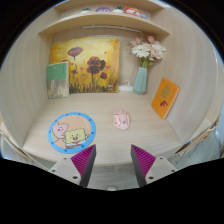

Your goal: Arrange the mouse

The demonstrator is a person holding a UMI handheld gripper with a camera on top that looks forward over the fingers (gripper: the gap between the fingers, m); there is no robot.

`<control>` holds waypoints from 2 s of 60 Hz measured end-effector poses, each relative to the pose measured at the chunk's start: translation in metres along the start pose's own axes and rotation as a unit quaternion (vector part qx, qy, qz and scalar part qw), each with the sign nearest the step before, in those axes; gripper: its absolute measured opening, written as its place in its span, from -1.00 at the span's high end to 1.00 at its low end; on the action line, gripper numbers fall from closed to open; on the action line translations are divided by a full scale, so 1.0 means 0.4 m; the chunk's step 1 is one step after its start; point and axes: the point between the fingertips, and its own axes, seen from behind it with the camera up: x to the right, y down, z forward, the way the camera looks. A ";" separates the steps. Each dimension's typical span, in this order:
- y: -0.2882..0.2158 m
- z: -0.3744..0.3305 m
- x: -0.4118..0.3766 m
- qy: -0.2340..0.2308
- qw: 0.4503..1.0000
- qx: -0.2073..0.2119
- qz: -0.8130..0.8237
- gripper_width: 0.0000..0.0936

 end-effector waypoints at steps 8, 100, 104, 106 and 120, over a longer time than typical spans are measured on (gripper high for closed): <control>0.014 0.099 0.065 0.016 1.000 -0.017 0.006 -0.45; -0.707 0.254 -0.182 -0.075 0.995 0.064 0.009 0.17; -0.698 0.225 -0.266 -0.092 0.993 0.072 -0.002 0.16; -0.683 0.217 -0.307 -0.099 0.993 0.071 -0.011 0.17; -0.389 0.274 -0.462 -0.110 0.993 -0.016 -0.036 0.17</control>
